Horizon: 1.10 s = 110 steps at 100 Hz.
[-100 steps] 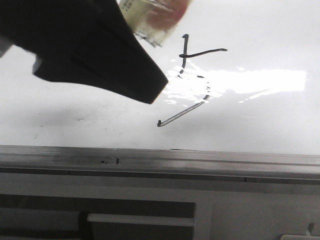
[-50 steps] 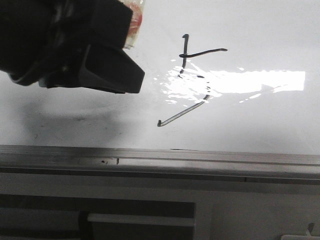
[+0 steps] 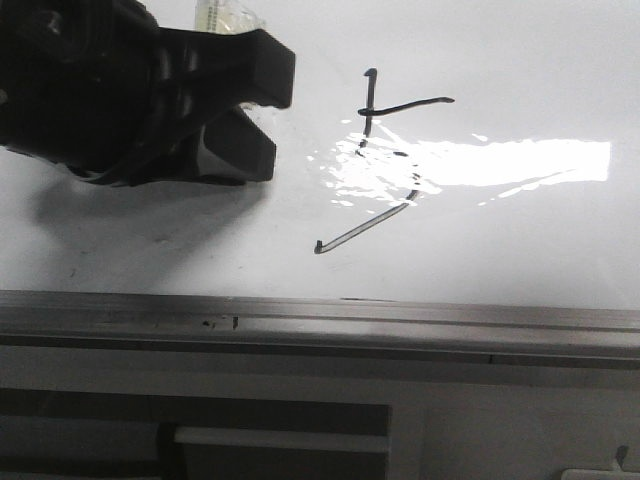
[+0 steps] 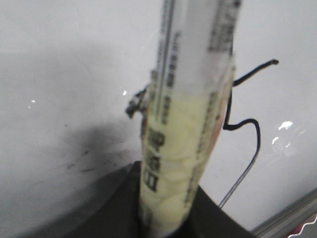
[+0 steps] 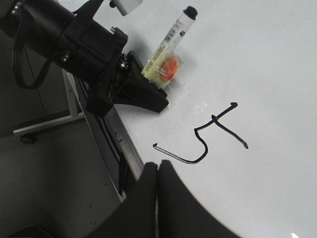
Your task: Write number 5 on whiteboard
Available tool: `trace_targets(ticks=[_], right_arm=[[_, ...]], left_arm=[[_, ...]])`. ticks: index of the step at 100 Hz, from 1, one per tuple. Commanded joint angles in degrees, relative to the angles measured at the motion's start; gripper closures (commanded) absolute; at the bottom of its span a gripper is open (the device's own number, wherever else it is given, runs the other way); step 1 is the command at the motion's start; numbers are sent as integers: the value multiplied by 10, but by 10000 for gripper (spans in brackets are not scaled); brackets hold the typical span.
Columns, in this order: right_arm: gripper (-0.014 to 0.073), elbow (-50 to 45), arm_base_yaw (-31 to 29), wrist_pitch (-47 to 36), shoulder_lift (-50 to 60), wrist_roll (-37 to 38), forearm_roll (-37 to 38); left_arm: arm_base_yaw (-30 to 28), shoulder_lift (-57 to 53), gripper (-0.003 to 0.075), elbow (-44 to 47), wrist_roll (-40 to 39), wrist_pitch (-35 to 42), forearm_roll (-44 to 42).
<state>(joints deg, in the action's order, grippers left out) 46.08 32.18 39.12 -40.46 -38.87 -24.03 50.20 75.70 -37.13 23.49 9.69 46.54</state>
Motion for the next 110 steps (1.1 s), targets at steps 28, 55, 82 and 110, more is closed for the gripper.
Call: trace_targets(ticks=[28, 55, 82, 110], right_arm=[[656, 14, -5, -53, 4, 3, -14], [656, 14, -5, -53, 4, 3, -14], [656, 14, -5, -53, 4, 3, -14], [656, 14, -5, -53, 4, 3, -14]], left_arm=[[-15, 18, 741, -18, -4, 33, 12], [-15, 27, 741, -19, -4, 27, 41], [-15, 27, 741, -19, -4, 11, 48], [-15, 27, 740, -19, -4, 12, 61]])
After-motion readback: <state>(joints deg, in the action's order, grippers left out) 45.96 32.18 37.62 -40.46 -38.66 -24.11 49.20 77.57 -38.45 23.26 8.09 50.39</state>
